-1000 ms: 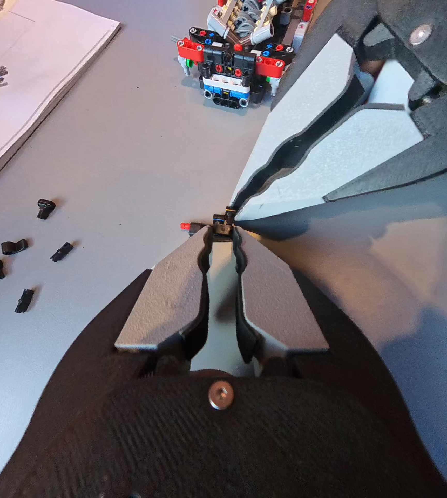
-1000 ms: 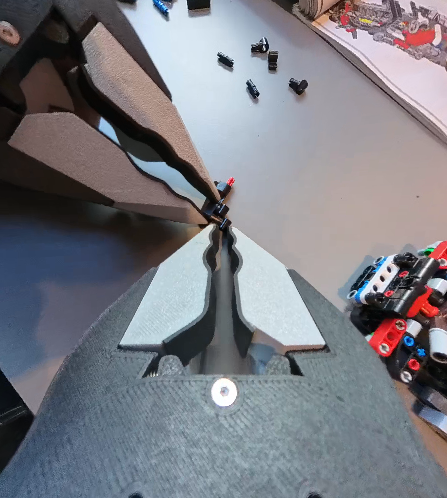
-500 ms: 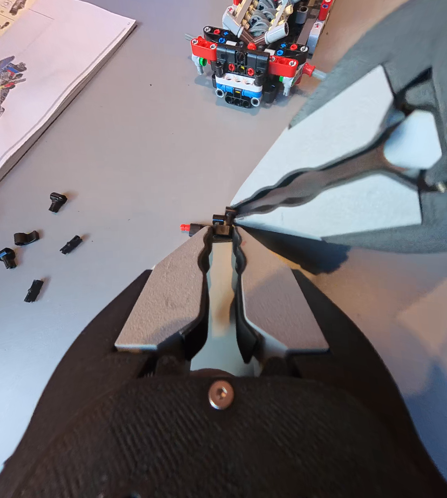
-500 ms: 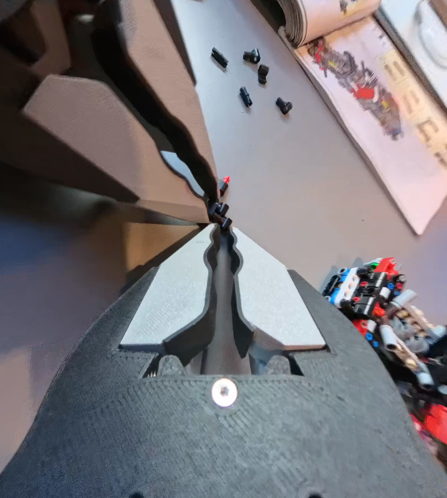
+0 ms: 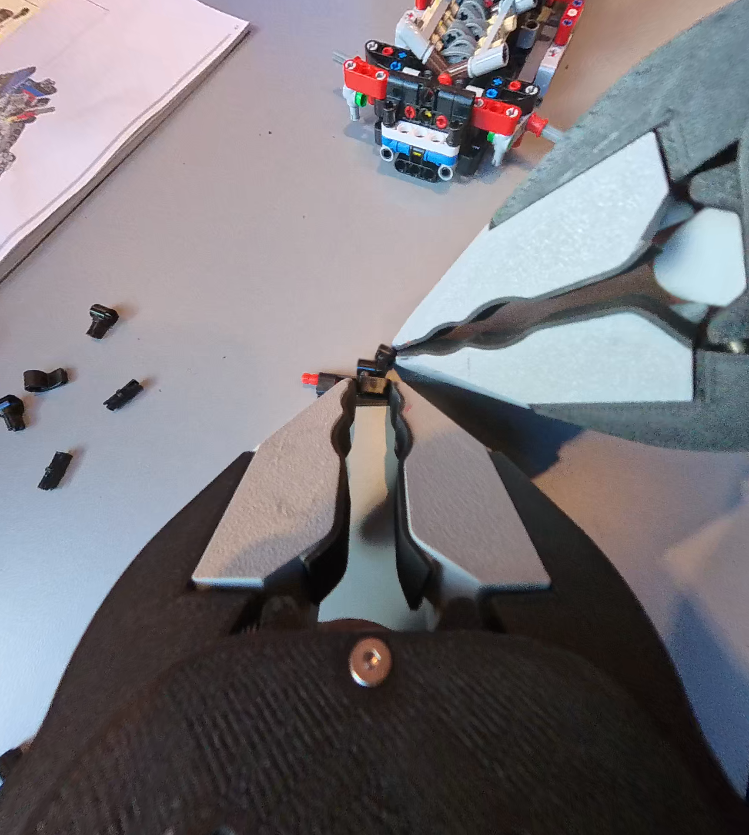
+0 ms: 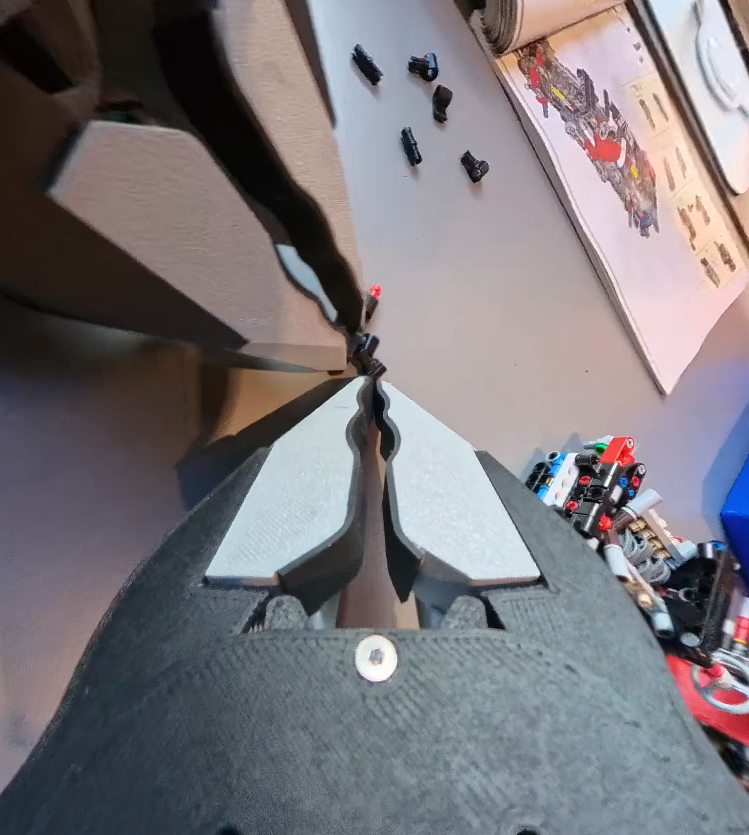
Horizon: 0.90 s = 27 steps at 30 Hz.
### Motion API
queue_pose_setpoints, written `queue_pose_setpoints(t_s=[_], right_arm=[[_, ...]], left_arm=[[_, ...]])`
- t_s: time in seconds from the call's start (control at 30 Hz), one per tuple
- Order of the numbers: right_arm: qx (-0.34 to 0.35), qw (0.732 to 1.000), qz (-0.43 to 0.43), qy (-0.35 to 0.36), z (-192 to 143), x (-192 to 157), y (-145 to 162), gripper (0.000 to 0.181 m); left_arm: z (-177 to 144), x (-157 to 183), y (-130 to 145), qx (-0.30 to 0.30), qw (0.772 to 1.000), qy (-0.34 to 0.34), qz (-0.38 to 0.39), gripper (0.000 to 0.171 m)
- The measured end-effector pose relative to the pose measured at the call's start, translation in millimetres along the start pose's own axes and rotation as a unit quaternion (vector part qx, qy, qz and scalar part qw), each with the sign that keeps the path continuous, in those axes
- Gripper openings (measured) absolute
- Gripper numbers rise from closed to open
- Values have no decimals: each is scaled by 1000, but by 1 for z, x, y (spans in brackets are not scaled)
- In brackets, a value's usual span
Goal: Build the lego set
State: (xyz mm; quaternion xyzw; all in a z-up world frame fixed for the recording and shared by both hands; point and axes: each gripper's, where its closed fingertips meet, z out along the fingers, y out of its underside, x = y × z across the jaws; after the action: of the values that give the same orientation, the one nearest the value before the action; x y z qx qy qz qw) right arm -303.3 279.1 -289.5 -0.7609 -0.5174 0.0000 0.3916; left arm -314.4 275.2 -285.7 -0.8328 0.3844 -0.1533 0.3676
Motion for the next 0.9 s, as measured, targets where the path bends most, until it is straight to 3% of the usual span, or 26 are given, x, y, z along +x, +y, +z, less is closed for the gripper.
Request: queue_pose_setpoints(t_s=[0.3, 0.43, 0.53, 0.67, 0.73, 0.9], right_arm=[[48, 996, 57, -43, -16, 11, 14, 0], [76, 992, 72, -63, -24, 19, 26, 0], [102, 990, 67, -75, -32, 21, 26, 0], [115, 986, 65, -99, -35, 23, 28, 0], [123, 982, 76, -120, -36, 23, 27, 0], [134, 979, 81, -134, -39, 23, 25, 0]], left_arm=[[-8, -1, 4, 11, 997, 79, 22, 12], [-32, 3, -14, 100, 983, 150, 36, 12], [-62, 19, -37, 214, 949, 225, 53, 11], [-85, 22, -58, 302, 907, 294, 11, 12], [-91, 20, -62, 330, 897, 293, 15, 11], [-90, 23, -62, 331, 899, 285, 33, 12]])
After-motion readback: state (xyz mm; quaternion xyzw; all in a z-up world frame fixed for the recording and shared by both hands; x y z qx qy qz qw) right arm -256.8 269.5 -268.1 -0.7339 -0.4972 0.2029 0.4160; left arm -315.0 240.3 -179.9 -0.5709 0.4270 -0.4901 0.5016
